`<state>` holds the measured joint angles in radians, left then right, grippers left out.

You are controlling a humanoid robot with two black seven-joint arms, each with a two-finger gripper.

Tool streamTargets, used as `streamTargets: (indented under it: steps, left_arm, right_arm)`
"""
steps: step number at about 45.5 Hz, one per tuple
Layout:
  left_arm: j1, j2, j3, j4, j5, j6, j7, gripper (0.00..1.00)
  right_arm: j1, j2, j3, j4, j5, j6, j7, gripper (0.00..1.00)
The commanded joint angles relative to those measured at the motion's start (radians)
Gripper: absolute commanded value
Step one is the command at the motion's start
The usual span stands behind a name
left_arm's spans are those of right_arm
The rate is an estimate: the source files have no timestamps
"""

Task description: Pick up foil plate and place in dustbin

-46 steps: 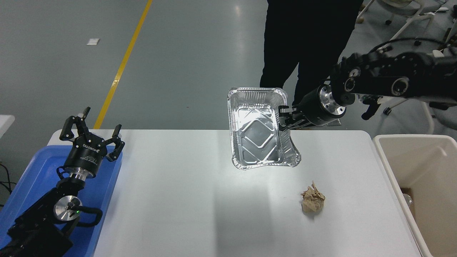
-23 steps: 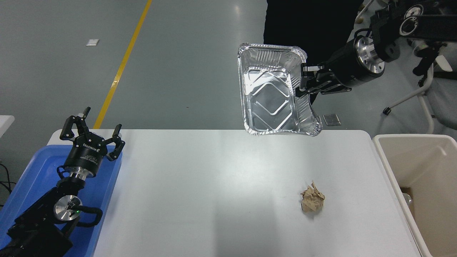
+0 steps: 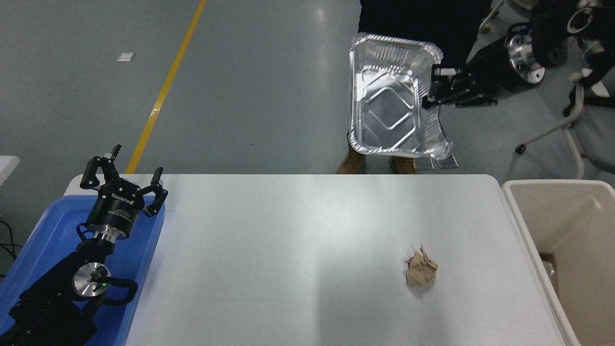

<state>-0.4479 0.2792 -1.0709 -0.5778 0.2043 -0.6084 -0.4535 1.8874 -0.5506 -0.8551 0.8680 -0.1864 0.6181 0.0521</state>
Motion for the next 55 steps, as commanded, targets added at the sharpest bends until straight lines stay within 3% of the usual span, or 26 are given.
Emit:
streamTargets:
  steps: [1, 13, 24, 37, 55]
  left_arm:
    - [0.0, 0.0, 0.0, 0.001, 0.0, -0.001, -0.001, 0.98]
    - [0.0, 0.0, 0.0, -0.001, 0.0, -0.001, 0.001, 0.98]
    - [0.0, 0.002, 0.0, -0.001, 0.0, -0.001, 0.001, 0.98]
    - [0.0, 0.002, 0.0, 0.001, 0.0, 0.001, -0.001, 0.98]
    - [0.0, 0.0, -0.001, 0.001, 0.0, -0.001, -0.001, 0.98]
  right_arm:
    - [-0.238, -0.068, 0.062, -0.303, 0.004, -0.003, 0.0, 0.0]
    - [-0.479, -0.103, 0.169, -0.622, 0.016, -0.003, 0.0, 0.0]
    - [-0.701, -0.103, 0.199, -0.825, 0.149, -0.024, -0.003, 0.0]
    - [-1.002, -0.088, 0.26, -0.957, 0.271, -0.173, -0.009, 0.0]
    - [-1.263, 0.014, 0.445, -0.957, 0.277, -0.466, -0.014, 0.0]
